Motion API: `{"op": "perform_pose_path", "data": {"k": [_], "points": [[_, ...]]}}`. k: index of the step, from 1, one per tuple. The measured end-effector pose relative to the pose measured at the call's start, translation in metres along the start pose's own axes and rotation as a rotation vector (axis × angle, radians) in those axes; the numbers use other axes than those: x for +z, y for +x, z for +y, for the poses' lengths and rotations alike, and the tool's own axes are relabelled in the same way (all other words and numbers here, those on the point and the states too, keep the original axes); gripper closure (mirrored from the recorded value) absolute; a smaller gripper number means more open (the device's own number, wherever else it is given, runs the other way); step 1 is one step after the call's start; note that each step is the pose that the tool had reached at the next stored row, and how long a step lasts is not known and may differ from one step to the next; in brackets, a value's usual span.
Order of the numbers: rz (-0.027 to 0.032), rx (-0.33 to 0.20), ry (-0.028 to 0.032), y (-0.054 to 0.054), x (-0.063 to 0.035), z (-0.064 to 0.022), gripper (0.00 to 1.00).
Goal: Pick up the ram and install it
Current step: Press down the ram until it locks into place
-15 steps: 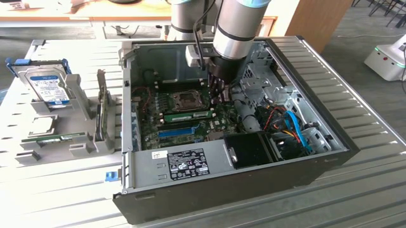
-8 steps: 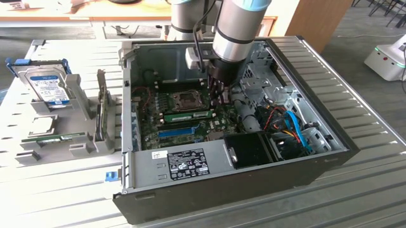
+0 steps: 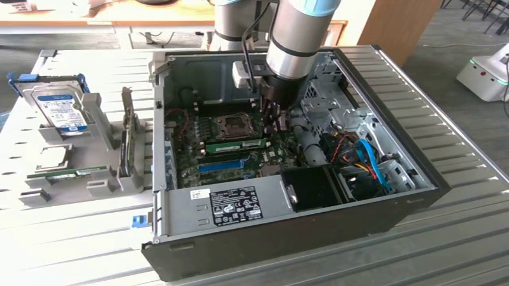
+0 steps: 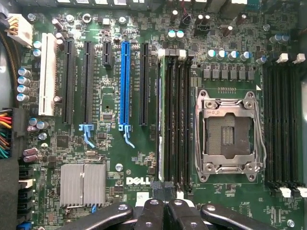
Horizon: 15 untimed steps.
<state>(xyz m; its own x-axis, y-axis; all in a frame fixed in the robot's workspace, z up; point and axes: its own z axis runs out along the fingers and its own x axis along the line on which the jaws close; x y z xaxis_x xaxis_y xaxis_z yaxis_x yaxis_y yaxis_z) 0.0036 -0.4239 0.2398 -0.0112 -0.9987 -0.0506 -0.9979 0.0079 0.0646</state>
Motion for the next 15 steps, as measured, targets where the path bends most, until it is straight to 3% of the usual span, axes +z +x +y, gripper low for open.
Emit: {"op": "perform_pose_path", "data": {"k": [15], "points": [[0.0000, 0.000, 0.0005, 0.0003, 0.0054, -0.0003, 0.89]]}}
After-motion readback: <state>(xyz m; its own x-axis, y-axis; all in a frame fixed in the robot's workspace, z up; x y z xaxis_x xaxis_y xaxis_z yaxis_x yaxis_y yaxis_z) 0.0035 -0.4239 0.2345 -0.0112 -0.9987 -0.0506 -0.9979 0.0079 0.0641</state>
